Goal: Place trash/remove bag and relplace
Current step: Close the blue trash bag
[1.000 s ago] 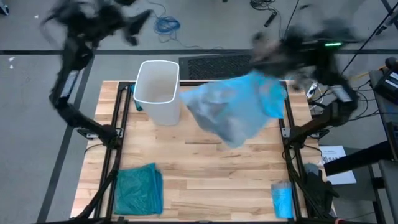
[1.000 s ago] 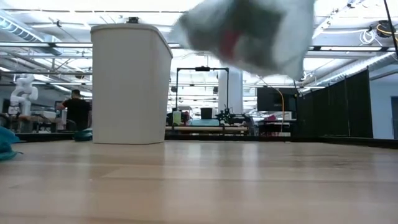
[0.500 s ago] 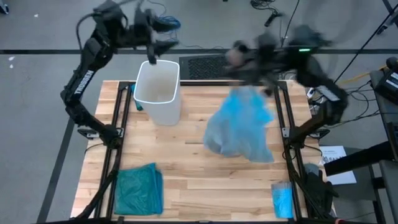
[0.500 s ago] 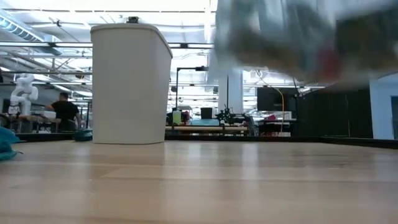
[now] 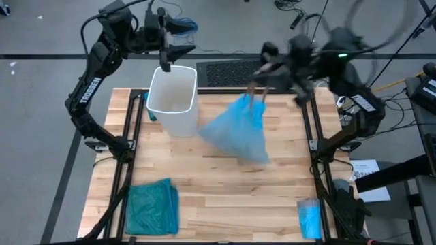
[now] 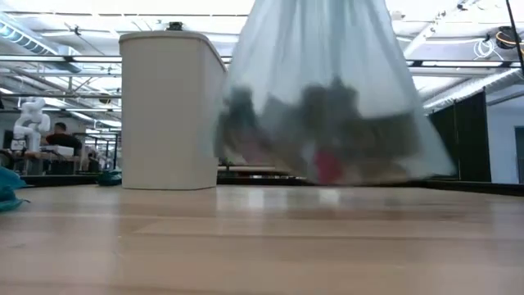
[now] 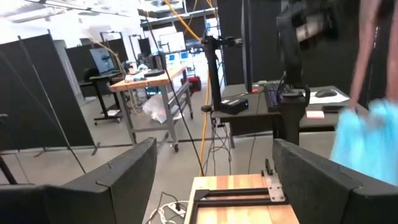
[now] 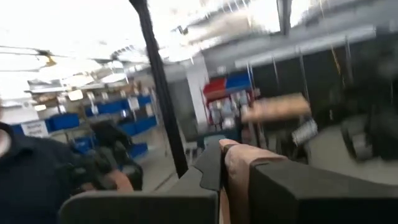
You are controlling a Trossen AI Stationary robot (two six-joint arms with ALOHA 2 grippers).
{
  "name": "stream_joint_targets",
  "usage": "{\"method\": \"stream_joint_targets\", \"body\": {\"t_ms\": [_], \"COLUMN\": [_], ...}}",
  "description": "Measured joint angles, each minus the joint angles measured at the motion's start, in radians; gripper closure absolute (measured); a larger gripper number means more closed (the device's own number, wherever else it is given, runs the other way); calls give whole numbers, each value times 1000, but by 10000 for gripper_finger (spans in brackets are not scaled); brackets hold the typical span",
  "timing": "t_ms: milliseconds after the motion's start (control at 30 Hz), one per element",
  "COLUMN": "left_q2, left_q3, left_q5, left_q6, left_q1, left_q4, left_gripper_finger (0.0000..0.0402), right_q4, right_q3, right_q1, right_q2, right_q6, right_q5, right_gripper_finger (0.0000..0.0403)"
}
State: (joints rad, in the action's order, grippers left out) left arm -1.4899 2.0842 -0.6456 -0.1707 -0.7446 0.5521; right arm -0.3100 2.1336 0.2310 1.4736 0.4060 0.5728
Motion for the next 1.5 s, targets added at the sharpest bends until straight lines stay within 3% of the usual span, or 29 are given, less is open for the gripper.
{"method": "stream_joint_targets", "body": {"t_ms": [600, 667, 800, 867, 1133, 1333, 1500], "left_q2": [-27, -30, -29, -29, -29, -35, -35], "left_q3": [0, 0, 0, 0, 0, 0, 0], "left_q5": [8, 118, 481, 560, 599, 569, 569], "left_q6": [3, -1, -2, -2, -66, -73, -11], "left_q1": [13, 13, 19, 19, 20, 37, 40], "left_q4": [15, 22, 33, 33, 33, 58, 45], "left_gripper_finger": [91, 91, 91, 91, 91, 91, 91], "right_q4": [23, 28, 38, 34, 34, 44, 45], "right_q3": [-4, -4, -1, -1, -3, -3, -3], "right_q1": [3, 4, 3, 3, 4, 4, 4], "right_q2": [10, 9, 3, 5, 5, 6, 6], "right_q6": [-14, -14, -19, -23, -30, -29, -26], "right_q5": [-23, -25, -25, -26, -32, -32, -32], "right_gripper_finger": [403, 403, 403, 403, 403, 403, 403]}}
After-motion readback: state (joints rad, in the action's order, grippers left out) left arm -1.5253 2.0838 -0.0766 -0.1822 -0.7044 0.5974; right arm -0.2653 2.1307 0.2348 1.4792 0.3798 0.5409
